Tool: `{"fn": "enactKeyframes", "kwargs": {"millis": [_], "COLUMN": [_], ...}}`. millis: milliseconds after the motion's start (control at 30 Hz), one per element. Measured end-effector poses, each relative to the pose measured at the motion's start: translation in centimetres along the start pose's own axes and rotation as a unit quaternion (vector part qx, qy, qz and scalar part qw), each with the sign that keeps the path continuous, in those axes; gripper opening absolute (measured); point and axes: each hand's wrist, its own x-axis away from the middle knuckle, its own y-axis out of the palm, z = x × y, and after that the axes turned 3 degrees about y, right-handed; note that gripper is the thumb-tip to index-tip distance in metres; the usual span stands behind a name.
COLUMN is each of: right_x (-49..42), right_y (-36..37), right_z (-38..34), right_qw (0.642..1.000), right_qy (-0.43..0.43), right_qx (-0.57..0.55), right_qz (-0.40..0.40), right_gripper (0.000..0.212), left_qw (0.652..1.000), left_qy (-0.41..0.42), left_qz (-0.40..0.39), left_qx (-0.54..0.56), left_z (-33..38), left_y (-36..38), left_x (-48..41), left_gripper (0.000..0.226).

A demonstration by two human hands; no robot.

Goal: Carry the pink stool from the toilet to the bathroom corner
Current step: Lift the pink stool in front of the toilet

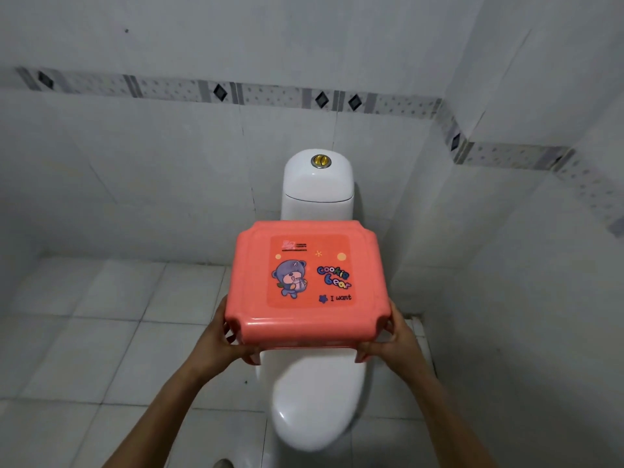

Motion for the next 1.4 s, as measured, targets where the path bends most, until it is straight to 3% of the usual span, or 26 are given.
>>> {"fn": "enactKeyframes", "kwargs": {"millis": [233, 500, 667, 1400], "right_x": [-0.1, -1.7, -2.9, 0.0], "right_y": [0.5, 2.5, 5.7, 20.0], "right_z": [-1.3, -2.8, -4.2, -10.0], "right_qw": [1.0, 0.999, 0.999, 0.998], "right_qy": [-0.024, -0.021, -0.021, -0.012], "right_qx": [0.002, 0.034, 0.036, 0.06], "right_qz": [0.009, -0.003, -0.016, 0.032], "right_gripper": [0.09, 0.091, 0.102, 0.097], "left_qw": [1.0, 0.999, 0.999, 0.999], "left_qy": [0.011, 0.015, 0.014, 0.039], "left_qz": [0.01, 0.027, 0.038, 0.034], "left_qx": [0.005, 0.016, 0.02, -0.001], "left_z": [0.6, 1.1, 1.1, 0.5], "left_y": [-1.1, -3.9, -7.6, -22.6], "left_x": [0.0, -0.3, -0.7, -0.4], "left_gripper": [0.108, 0.106, 0.107, 0.105]}}
